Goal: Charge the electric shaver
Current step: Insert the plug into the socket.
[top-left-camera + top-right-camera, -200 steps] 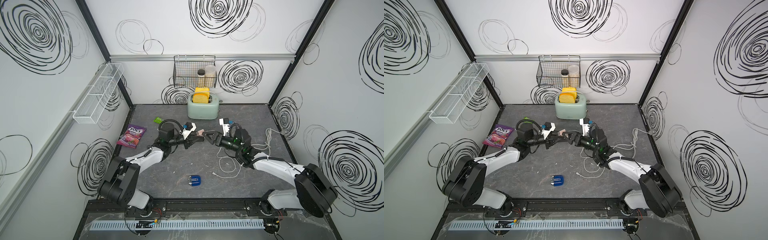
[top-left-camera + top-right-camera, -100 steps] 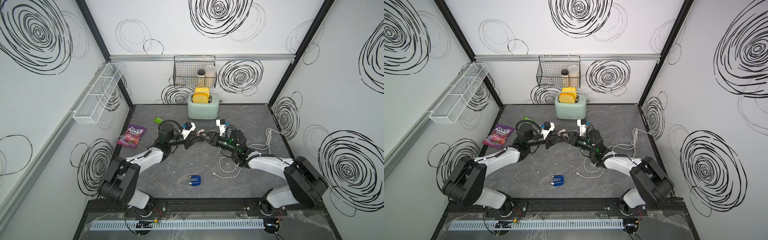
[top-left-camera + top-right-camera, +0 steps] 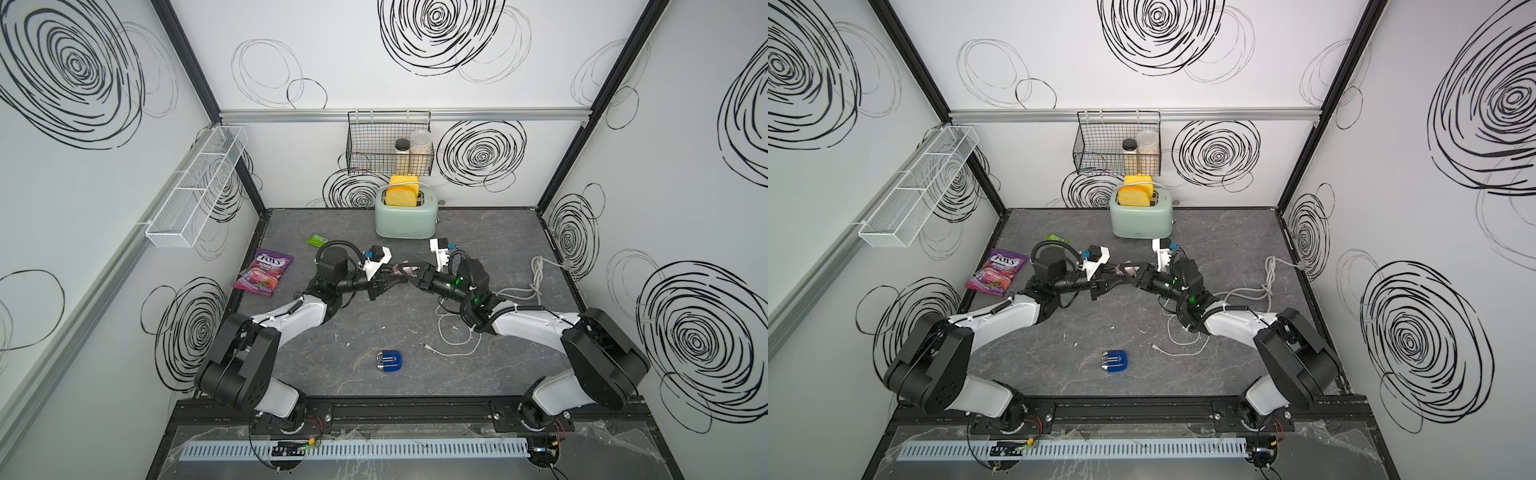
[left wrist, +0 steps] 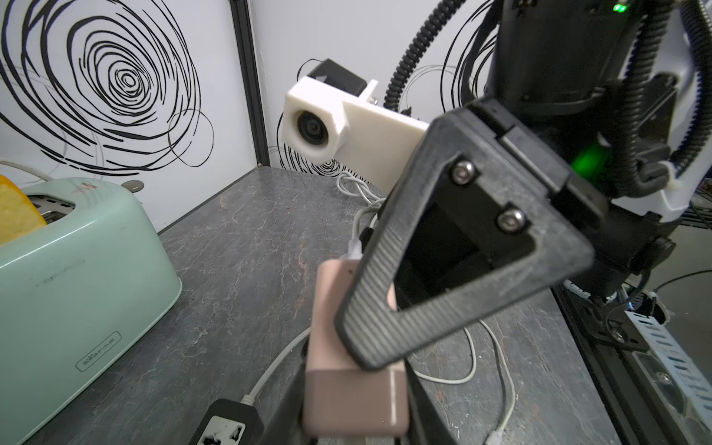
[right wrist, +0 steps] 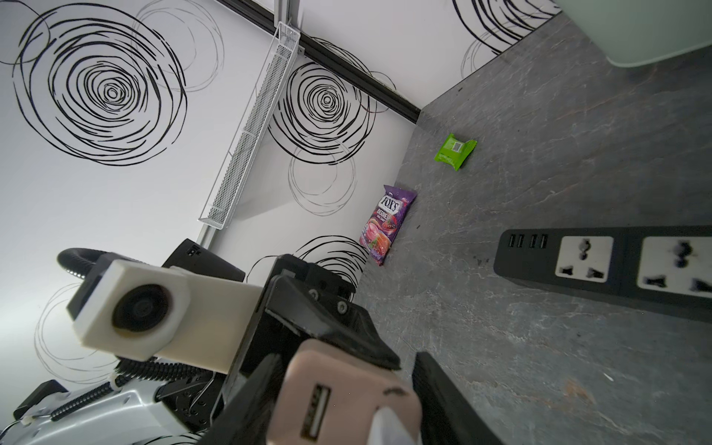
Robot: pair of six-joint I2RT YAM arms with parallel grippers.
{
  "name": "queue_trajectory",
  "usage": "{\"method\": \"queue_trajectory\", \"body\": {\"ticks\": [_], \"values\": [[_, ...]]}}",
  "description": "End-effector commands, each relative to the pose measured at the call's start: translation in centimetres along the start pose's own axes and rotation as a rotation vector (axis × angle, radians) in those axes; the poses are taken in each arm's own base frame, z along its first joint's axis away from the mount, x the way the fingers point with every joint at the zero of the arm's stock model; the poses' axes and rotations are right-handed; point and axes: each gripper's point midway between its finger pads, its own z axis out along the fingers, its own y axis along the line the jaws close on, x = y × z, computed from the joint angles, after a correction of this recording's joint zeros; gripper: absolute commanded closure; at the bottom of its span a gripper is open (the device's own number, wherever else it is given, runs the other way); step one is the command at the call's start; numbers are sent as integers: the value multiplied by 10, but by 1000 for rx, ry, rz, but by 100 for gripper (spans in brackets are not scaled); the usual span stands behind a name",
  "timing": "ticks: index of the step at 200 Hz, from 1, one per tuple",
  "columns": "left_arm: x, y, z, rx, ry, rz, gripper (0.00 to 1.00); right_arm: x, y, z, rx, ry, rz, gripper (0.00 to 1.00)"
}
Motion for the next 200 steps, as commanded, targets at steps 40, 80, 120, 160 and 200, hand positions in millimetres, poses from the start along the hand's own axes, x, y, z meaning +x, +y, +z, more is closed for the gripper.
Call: {"method": "queue_trajectory", "body": {"ticks": [40, 80, 120, 160, 200], "values": [[-6, -2, -3, 3, -18, 35, 87, -7, 16, 9, -54, 1, -16, 82], [-6, 12, -23, -137, -5, 37, 3, -17, -15, 6, 102, -32, -141, 100], [10, 30, -61, -356, 64, 49, 3, -25, -61, 6, 314, -48, -309, 100], [36, 54, -94, -590, 124, 23, 3, -33, -100, 19, 480, -10, -420, 100], [38, 61, -105, -653, 116, 15, 3, -37, -125, 30, 582, 21, -502, 100]]}}
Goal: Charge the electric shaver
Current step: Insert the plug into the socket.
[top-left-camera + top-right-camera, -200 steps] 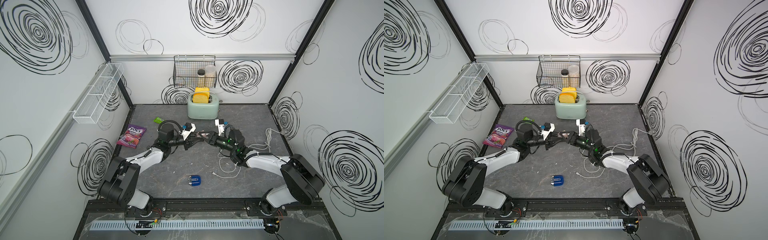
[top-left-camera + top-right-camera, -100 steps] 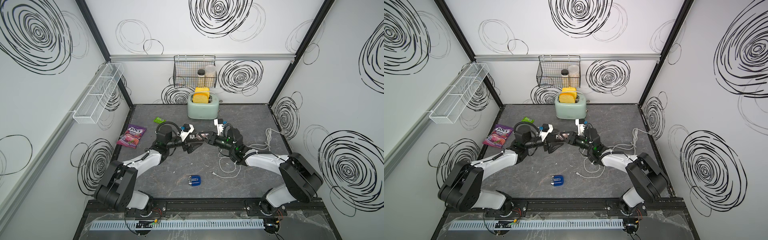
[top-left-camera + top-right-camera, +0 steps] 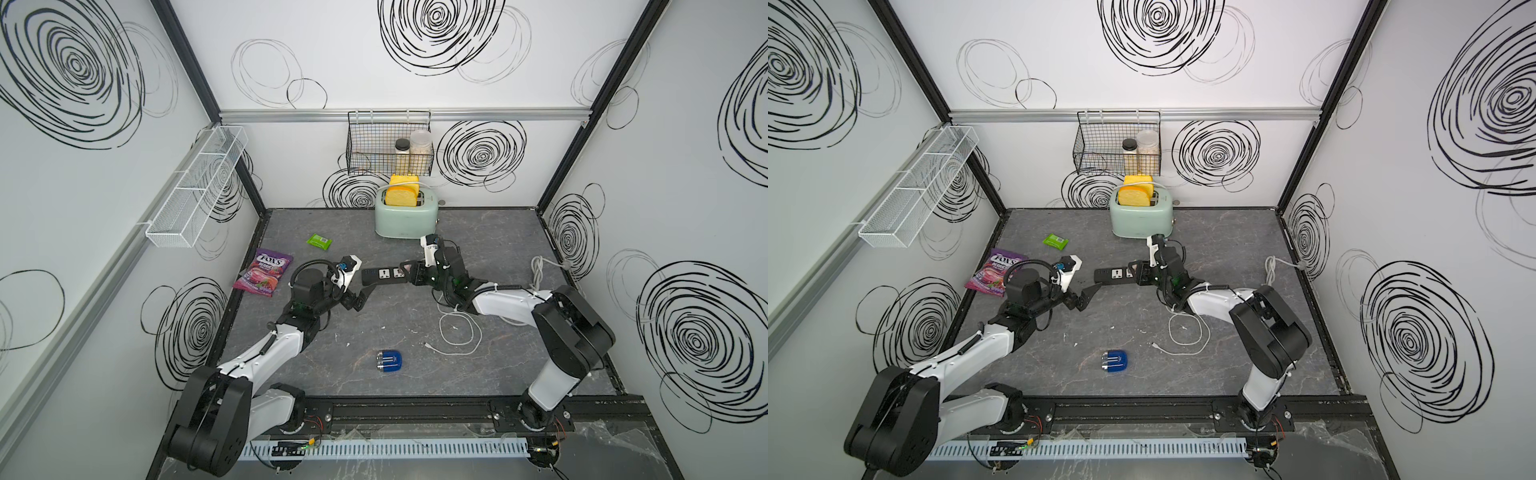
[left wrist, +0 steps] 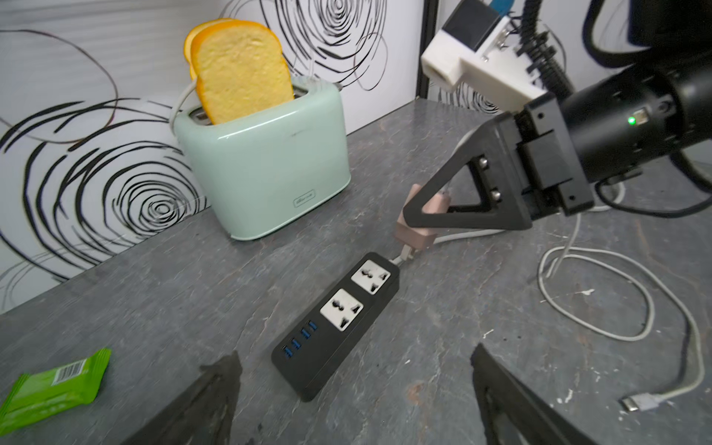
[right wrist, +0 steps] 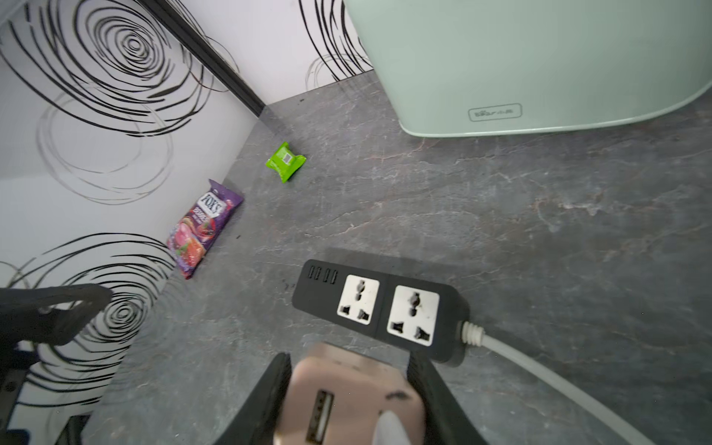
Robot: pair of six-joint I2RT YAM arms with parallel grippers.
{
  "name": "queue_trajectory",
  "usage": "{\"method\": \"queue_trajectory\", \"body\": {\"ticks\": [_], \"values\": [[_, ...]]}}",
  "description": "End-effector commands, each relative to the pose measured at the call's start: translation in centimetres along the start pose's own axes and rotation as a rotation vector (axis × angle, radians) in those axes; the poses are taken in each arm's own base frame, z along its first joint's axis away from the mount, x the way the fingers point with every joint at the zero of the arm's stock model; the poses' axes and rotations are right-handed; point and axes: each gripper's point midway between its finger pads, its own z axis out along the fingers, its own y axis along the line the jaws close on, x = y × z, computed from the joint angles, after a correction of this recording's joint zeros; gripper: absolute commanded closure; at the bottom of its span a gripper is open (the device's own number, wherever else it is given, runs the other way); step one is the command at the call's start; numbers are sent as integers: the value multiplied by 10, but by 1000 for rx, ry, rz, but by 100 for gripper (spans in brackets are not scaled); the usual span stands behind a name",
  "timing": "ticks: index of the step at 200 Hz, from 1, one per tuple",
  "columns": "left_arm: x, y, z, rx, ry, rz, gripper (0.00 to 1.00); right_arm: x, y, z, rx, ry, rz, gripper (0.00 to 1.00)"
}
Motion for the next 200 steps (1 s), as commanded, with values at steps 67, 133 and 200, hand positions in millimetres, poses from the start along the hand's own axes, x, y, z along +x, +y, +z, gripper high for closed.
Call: {"method": "queue_trajectory", "body": {"ticks": [67, 133, 200], "values": [[-9, 20, -4, -93, -42, -1, 3, 14, -18, 34, 130, 46, -165, 100], [-12, 22, -4, -86, -57, -22, 3, 11, -21, 43, 154, 30, -216, 100], [-12, 23, -4, -82, -62, -31, 3, 1, -12, 39, 133, 6, -261, 100]]}}
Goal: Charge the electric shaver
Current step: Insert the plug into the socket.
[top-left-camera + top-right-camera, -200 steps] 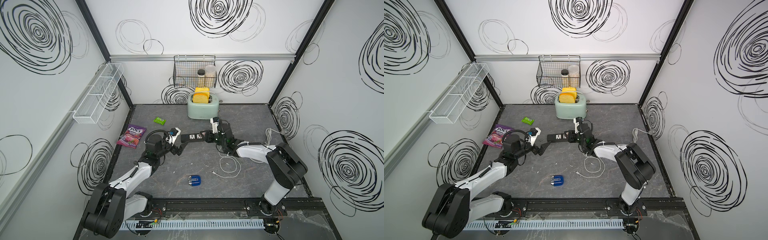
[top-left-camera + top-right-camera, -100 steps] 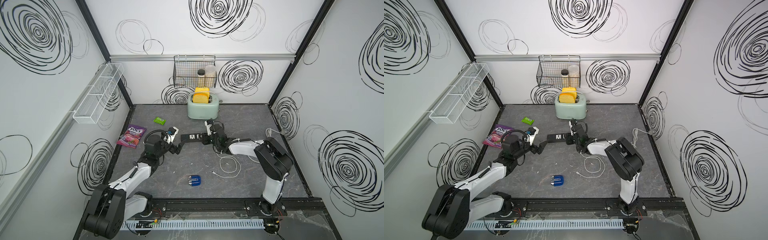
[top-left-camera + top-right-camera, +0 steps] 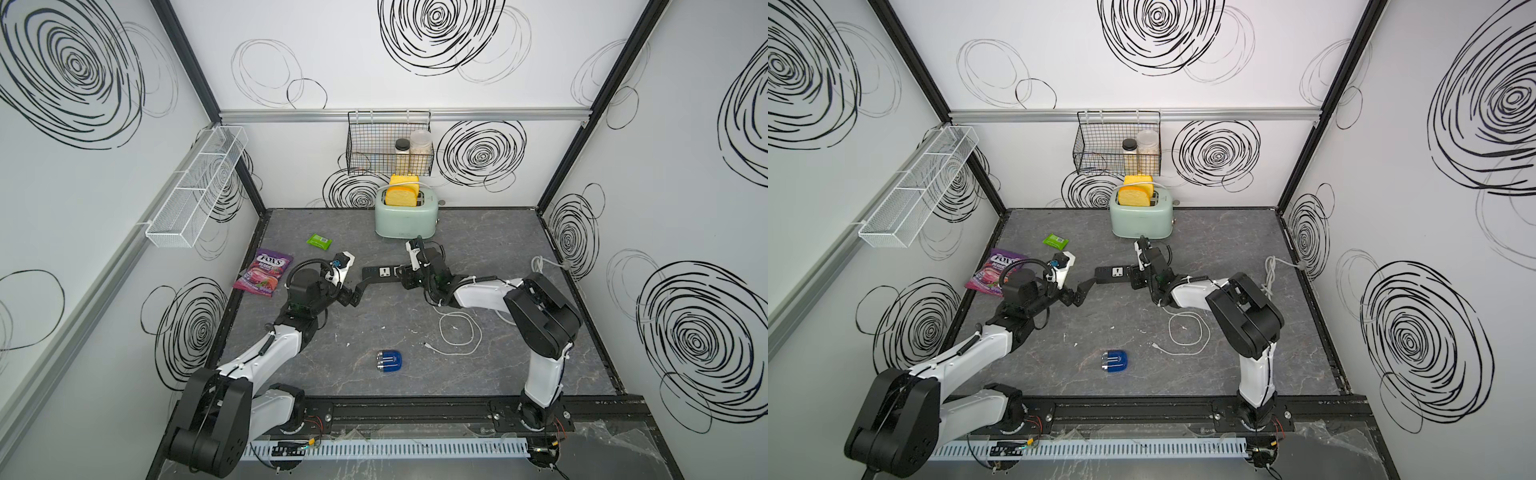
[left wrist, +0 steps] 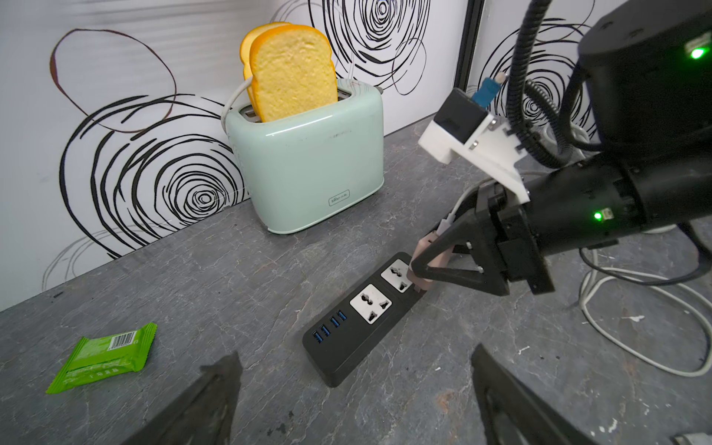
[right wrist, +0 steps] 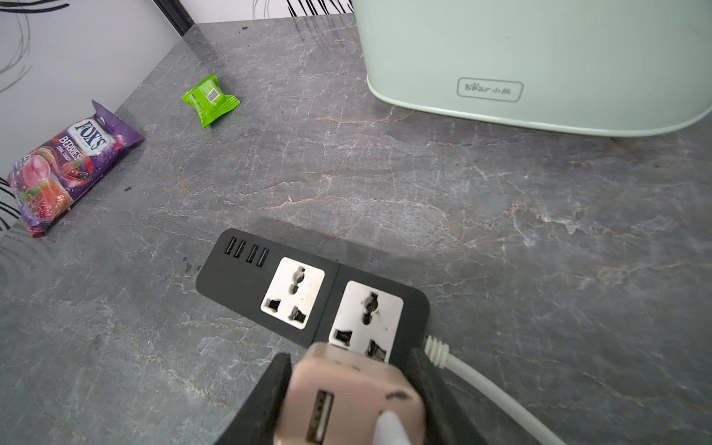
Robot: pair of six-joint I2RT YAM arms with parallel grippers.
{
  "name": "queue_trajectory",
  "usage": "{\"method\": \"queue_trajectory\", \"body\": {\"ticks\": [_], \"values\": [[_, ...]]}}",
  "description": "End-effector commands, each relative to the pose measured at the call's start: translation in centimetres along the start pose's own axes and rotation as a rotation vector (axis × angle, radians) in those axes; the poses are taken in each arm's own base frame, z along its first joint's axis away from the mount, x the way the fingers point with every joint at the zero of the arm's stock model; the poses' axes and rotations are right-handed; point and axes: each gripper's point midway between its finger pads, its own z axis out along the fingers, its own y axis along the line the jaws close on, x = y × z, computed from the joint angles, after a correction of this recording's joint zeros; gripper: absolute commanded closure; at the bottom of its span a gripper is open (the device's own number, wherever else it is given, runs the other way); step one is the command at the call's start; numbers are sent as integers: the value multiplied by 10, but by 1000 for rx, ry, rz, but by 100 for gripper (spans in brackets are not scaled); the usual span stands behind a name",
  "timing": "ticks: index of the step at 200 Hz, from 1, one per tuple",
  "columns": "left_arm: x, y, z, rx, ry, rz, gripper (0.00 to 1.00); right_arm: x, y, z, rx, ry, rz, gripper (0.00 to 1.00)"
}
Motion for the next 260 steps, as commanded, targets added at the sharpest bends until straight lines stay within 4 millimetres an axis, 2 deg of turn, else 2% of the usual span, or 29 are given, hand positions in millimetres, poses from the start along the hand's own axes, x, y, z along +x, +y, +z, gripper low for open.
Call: {"method": "queue_trajectory", "body": {"ticks": [1, 30, 72, 96, 159, 260], "values": [[-7, 3, 0, -2, -37, -3, 3, -25, 8, -6, -5, -69, -35, 100], [-6, 3, 0, 3, -36, -8, 3, -27, 4, -4, 8, -73, -50, 100], [-4, 2, 1, 7, -32, -10, 3, -41, 15, -12, -29, -101, -74, 100], [-5, 1, 1, 11, -33, -11, 3, -44, 14, -13, -21, -114, -77, 100], [-3, 1, 1, 13, -28, -13, 3, -30, 1, 10, 16, -57, -102, 100], [0, 2, 3, 16, -17, -21, 3, -9, -13, 9, 79, 10, -109, 100]]}}
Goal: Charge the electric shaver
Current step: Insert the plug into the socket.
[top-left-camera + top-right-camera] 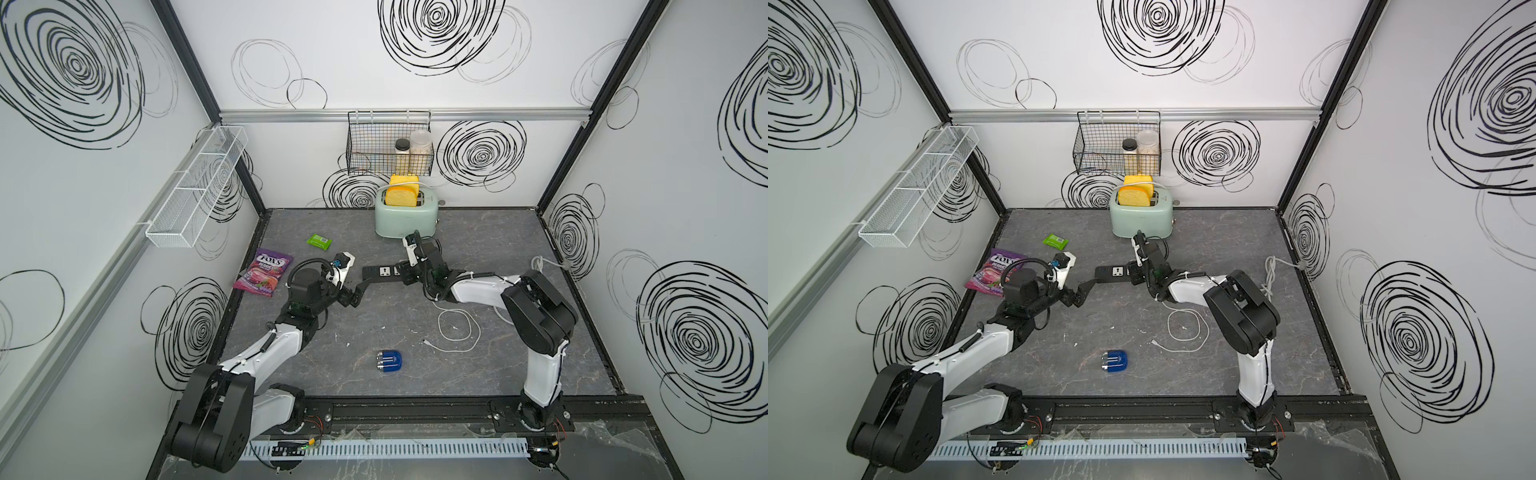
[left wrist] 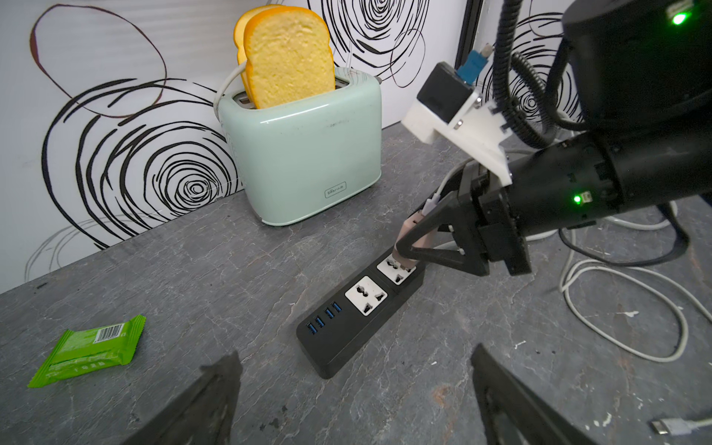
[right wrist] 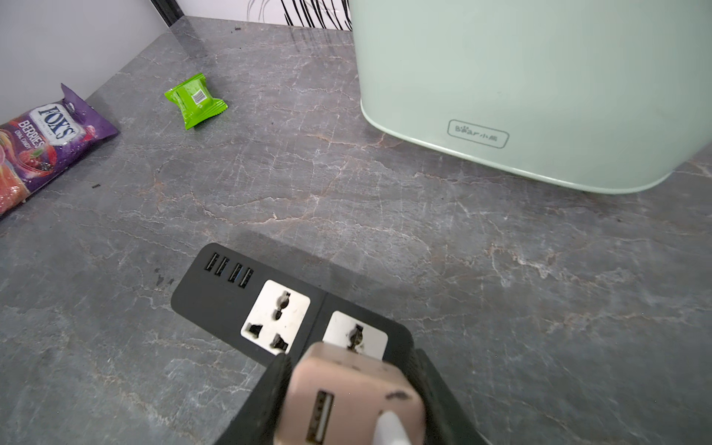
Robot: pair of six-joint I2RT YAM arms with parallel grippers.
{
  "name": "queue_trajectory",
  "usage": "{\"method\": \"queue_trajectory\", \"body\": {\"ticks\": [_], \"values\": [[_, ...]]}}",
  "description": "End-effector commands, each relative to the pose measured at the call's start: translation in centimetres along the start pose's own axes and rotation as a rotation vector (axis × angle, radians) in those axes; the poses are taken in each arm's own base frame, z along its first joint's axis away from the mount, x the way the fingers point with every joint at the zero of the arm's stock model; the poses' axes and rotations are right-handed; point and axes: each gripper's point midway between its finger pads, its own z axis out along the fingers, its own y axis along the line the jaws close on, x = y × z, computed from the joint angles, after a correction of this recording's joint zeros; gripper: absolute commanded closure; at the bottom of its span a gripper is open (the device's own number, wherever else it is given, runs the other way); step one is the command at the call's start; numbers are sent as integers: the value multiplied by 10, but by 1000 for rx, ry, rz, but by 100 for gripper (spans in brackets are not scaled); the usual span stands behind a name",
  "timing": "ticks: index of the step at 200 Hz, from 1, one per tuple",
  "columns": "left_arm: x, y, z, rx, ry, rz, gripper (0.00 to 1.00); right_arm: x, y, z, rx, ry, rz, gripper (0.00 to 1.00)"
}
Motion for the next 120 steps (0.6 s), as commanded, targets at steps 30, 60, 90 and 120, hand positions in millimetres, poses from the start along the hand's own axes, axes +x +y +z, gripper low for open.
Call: {"method": "queue_trajectory", "body": {"ticks": [30, 60, 90, 120], "values": [[-7, 2, 0, 3, -34, 1, 3, 9, -4, 4, 16, 24, -17, 100], [-7, 2, 0, 2, -34, 0, 3, 12, 0, 8, -4, 36, -18, 100], [-7, 2, 0, 2, -36, 1, 3, 14, 6, 9, -28, 39, -32, 100], [-8, 3, -1, 1, -38, 1, 3, 17, 9, 12, -29, 51, -48, 100]]}}
